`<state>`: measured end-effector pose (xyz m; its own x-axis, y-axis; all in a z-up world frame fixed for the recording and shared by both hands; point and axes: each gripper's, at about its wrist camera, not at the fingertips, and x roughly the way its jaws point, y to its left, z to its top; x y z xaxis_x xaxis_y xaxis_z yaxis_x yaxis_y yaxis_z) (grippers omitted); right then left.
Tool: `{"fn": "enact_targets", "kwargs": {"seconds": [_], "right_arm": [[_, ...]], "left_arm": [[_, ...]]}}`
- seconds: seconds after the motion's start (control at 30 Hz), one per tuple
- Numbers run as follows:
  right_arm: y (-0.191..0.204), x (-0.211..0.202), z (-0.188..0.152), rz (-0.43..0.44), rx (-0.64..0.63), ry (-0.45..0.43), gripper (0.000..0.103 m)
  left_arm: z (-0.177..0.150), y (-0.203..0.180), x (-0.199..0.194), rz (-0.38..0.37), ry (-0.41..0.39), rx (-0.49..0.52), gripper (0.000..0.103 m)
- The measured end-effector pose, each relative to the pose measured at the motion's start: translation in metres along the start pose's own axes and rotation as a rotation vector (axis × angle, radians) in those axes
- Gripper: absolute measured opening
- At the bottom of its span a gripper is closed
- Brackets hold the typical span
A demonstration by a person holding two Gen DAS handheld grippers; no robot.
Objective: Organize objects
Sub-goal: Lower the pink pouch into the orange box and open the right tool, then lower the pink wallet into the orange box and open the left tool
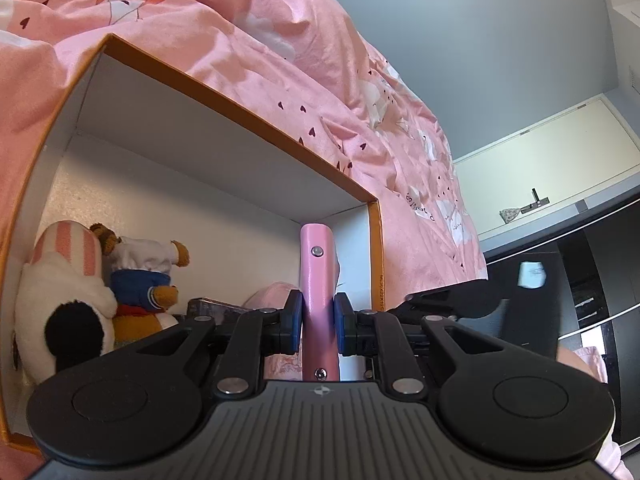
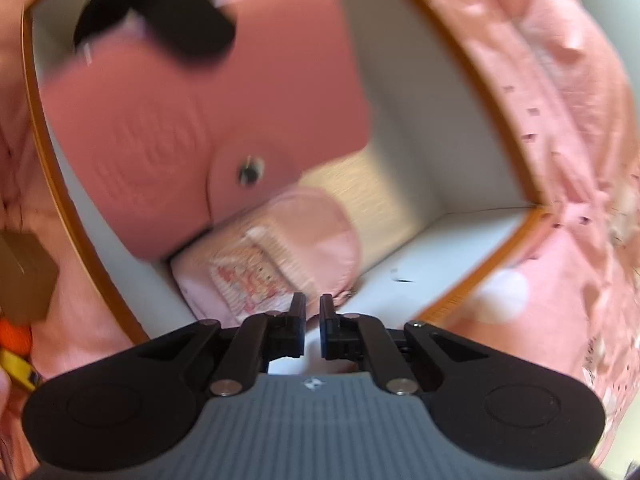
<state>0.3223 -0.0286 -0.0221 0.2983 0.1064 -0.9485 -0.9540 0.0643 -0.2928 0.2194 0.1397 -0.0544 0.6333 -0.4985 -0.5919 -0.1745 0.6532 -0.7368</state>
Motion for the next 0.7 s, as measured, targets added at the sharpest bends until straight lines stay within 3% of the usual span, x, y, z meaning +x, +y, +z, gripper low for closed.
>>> {"fn": "enact_targets", "kwargs": {"seconds": [0.2,0.37,0.5,0.7], "right_arm": [[-0.017,-0.053,-0.026,-0.135,0.169,-0.16,0.007],[-0.021,-0.057,-0.044,-0.248,0.277,-0.232,0.01],[-0.027,-0.045,-0.052,-0.207,0.358,-0.236,0.01],[-0.028,-0.029,-0.053,-0.172,0.401,-0.239,0.01]], "left_arm": [[-0.012,-0.012,0.035,-0.008,0.051,0.019,0.018],[-0.02,-0.01,0.059,-0.026,0.067,-0.014,0.018],[-0.026,-0.003,0.071,-0.026,0.063,-0.048,0.018],[-0.032,0.003,0.084,0.054,0.112,-0.046,0.019]]}}
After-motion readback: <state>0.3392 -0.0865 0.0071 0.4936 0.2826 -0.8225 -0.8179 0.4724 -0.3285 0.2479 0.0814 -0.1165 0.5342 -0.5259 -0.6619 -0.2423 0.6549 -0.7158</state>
